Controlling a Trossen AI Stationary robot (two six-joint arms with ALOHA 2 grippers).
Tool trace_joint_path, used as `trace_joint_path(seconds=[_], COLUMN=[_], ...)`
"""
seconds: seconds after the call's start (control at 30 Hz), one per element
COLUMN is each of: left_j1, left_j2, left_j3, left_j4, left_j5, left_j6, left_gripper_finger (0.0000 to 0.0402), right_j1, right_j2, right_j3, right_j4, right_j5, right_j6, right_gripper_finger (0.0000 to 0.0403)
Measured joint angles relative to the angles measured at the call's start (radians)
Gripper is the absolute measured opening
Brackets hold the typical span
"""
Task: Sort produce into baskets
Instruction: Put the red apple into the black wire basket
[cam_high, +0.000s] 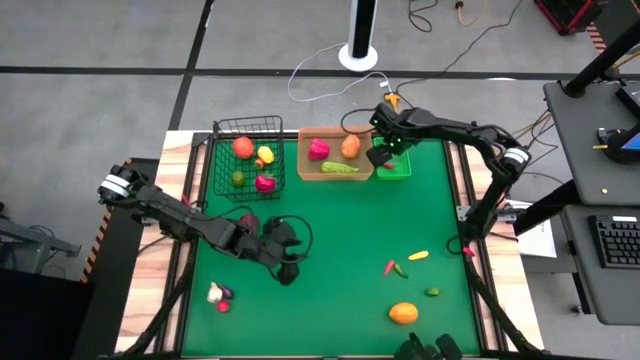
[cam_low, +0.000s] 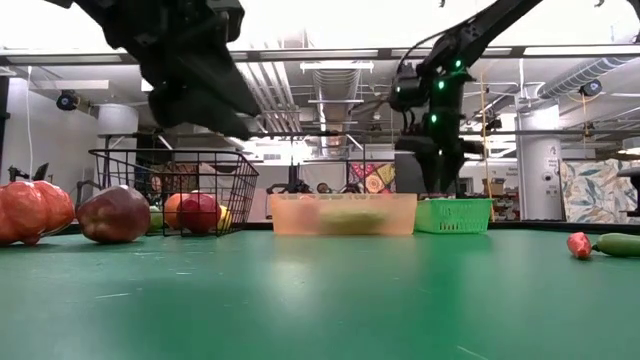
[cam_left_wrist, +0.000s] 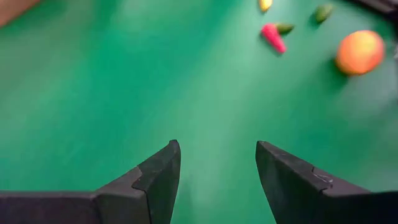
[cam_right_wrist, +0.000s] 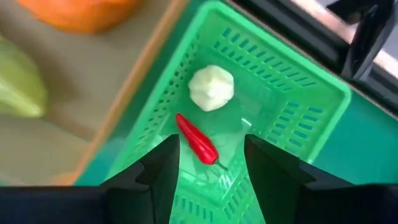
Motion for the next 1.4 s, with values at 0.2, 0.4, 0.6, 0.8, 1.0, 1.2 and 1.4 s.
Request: trace_joint_path(seconds=[0.2,0.4,0.6,0.8,1.0,1.2,1.4], left_j1=[-0.001,-0.006,-0.006,-0.006,-0.006,-0.006,-0.005], left_j2=[0.0,0.0,0.0,0.002,0.004,0.006,0.006], left_j3=[0.096,0.121,0.129,0.204,0.22,0.219,0.217], left_j4=[-0.262,-0.354,-0.46,-0.722,-0.905,-1.019,-1.026], left_j5=[0.0,-0.004,-0.02,-0.051,-0.047,-0.03,-0.061], left_j6=[-0.193,-0.324,-0.45,-0.597,-0.794,-0.891,-0.91], left_gripper_finger=[0.0191,0.0191,0.0191,0.0191,0.0191,0.0191,0.0191], right_j1=[0.082,0.206,0.32,0.389,0.435,0.459,0.464], right_j2=[-0.098,-0.185,-0.252,-0.288,-0.291,-0.283,-0.283], right_j3=[0.0,-0.002,-0.002,-0.002,-0.003,-0.003,-0.003], right_j4=[-0.003,0.02,0.02,0.029,0.036,0.036,0.036], right_j5=[-0.001,0.006,0.074,0.079,0.08,0.079,0.079], right_j6=[0.033,0.05,0.066,0.079,0.085,0.091,0.092], right_gripper_finger=[0.0171,0.0176,0.0178,0.0181,0.0182,0.0182,0.0187])
